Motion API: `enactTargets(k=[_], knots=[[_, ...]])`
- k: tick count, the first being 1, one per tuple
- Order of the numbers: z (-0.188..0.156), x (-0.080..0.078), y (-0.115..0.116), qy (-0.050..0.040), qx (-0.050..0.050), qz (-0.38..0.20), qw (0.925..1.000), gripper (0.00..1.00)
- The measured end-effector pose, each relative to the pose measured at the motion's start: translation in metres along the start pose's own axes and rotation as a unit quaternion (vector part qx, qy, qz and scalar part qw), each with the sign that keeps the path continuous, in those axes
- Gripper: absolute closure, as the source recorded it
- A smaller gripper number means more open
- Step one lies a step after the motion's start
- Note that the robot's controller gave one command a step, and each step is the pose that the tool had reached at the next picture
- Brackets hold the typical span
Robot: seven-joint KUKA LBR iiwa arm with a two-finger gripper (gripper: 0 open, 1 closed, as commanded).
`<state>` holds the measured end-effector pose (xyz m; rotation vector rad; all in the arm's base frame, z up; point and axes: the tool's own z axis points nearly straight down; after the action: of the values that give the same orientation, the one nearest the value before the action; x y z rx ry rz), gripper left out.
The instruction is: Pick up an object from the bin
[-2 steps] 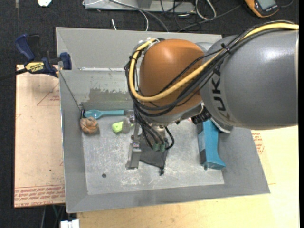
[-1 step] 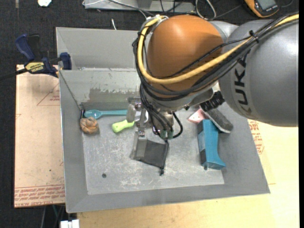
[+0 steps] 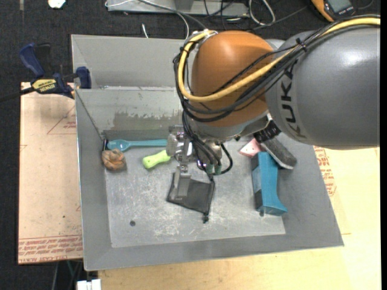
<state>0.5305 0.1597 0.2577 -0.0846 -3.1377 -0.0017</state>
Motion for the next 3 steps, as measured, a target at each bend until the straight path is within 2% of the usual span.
enactTargets(k=[1,2,3], knots=[[0.078,0.035,-0.052,-0.0047,-0.002,-0.018,0.9998,0.00],[0.140,-0.006,-0.065,-0.0079,-0.003,-0.055,0.9984,0.00],[0.179,-0.007,-0.075,-0.0131,-0.006,0.000,0.9999,0.00]])
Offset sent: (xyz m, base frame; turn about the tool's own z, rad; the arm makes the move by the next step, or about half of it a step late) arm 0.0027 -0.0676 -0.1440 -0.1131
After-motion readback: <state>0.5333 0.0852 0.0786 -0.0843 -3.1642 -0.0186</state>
